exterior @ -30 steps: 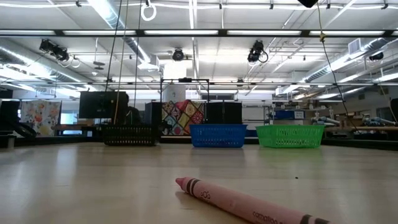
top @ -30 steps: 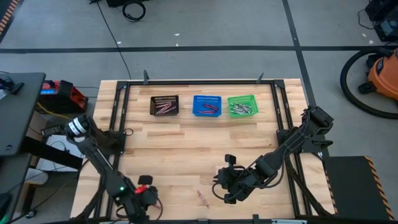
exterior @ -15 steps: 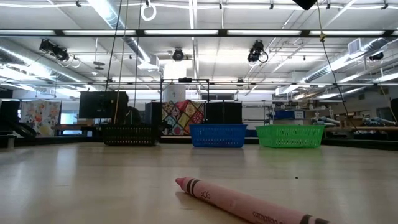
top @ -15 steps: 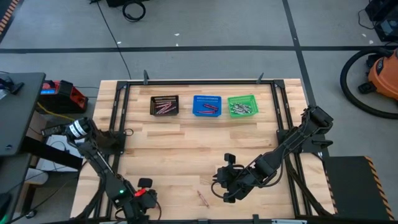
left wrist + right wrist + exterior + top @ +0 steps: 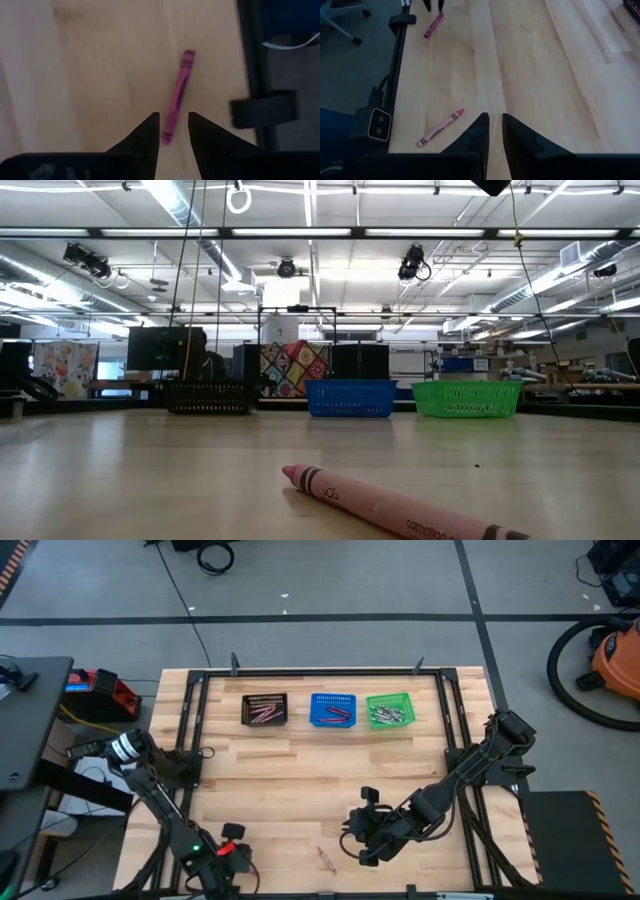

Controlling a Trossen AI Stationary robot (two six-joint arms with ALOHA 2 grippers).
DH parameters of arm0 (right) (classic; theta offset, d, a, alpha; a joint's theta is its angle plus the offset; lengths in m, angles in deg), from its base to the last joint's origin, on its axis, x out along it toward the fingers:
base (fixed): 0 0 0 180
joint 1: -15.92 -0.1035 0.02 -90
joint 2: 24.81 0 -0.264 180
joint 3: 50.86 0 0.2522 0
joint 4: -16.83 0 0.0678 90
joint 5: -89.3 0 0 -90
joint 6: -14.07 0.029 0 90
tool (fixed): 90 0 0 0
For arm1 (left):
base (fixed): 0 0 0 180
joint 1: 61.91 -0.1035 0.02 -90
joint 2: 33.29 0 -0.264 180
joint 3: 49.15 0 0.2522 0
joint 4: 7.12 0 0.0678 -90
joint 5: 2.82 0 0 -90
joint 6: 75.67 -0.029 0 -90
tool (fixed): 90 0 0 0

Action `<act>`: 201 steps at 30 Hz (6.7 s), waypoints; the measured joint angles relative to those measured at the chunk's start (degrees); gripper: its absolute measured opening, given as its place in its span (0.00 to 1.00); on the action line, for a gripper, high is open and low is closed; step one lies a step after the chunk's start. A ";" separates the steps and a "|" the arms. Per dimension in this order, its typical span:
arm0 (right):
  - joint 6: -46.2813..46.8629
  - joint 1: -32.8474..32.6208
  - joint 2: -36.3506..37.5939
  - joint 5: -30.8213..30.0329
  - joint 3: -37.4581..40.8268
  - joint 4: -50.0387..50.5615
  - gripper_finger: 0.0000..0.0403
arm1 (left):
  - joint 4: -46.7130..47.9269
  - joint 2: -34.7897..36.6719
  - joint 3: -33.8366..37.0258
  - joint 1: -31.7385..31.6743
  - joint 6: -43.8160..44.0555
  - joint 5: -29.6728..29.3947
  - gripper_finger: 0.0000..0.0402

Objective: Sort crayons
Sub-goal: Put the red crayon into the blue bin

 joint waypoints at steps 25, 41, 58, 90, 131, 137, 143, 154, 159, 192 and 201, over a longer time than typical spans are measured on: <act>-0.09 0.00 0.00 0.04 0.00 -0.02 0.15 | -0.50 -0.90 0.02 -0.99 -4.44 0.00 0.28; -0.11 0.00 0.00 0.05 0.00 -0.02 0.15 | -5.69 -5.46 0.04 -1.69 -3.20 2.13 0.28; -0.11 0.02 0.00 1.40 0.00 -0.04 0.15 | -2.75 -7.37 -0.26 -3.95 1.59 4.64 0.12; 1.45 -2.03 0.00 4.51 1.65 -6.26 0.15 | -18.88 6.43 0.20 -6.58 -13.00 -19.38 0.06; -25.20 1.71 0.00 -0.57 4.09 -28.26 0.34 | -46.48 6.67 0.04 -18.68 -38.99 -25.94 0.06; -28.48 1.83 0.00 -0.79 4.09 -32.73 0.34 | -46.48 6.67 0.04 -19.33 -38.99 -25.94 0.06; -28.57 2.19 0.00 -2.22 4.09 -32.81 0.34 | -47.91 6.67 0.03 -19.33 -40.44 -25.94 0.06; -28.72 2.33 -0.02 -1.89 4.09 -33.11 0.28 | -48.53 6.67 0.02 -19.89 -41.55 -25.87 0.06; -28.74 2.32 -0.02 -2.12 4.11 -32.99 0.15 | -48.40 6.67 0.02 -20.42 -41.19 -25.55 0.06; -26.77 7.85 0.00 -5.95 4.09 -24.51 0.09 | -31.87 12.75 0.02 -19.90 -38.11 -35.99 0.28; -26.02 15.65 -0.11 -1.19 4.13 -19.53 0.09 | -26.90 13.38 0.02 -19.76 -35.21 -36.81 0.28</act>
